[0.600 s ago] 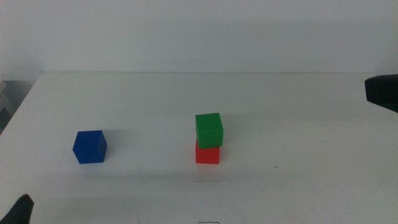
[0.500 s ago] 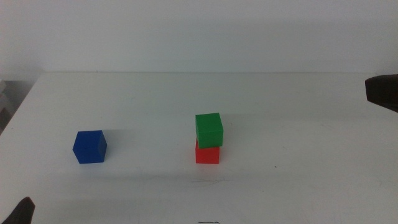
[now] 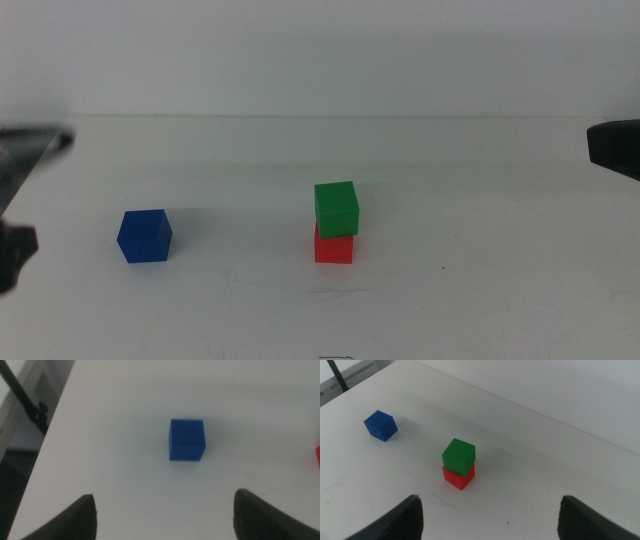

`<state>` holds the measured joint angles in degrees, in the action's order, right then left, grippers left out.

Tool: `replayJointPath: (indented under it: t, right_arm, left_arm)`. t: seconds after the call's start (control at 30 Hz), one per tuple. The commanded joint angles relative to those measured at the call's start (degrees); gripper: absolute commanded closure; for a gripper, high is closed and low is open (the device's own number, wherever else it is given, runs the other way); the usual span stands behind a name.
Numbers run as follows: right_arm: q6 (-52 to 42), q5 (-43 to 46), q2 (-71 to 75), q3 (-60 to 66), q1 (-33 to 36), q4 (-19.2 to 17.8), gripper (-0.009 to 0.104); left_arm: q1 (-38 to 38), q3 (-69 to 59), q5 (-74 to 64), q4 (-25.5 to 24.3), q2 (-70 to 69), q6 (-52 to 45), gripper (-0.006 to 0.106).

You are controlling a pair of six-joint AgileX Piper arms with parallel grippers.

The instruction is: Stack red cubes first, then green, then blue cubes in a specific spot.

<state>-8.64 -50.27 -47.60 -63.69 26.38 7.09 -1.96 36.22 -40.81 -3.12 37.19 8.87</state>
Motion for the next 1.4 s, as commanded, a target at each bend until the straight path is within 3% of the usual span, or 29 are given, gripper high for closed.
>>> replayJointPath:
  t: [0.0,0.23,0.7,1.07,1.37]
  right_arm:
    - [-0.67,4.35,0.25,-1.49,-0.36,-0.39,0.020]
    - [-0.67,4.39,0.25,-1.49,-0.36,-0.39,0.020]
    - [-0.67,4.39,0.25,-1.49,-0.36,-0.39,0.020]
    - [-0.67,4.39,0.25,-1.49,-0.36,-0.39,0.020]
    - [-0.67,4.39,0.25,-1.49,-0.36,-0.39,0.020]
  left_arm:
    - [0.08,7.20,-2.40,-0.20,5.67,-0.05,0.007]
    - [0.08,14.87,-11.96,1.33,17.35,-0.05,0.007]
    - [0.08,18.03,-10.26,2.22,27.45,-0.28,0.007]
    - [-3.84,37.70,-19.21,1.74,48.52,-0.10,0.007]
    - [-4.25,45.76,-19.81,1.76,61.71,-0.89,0.007]
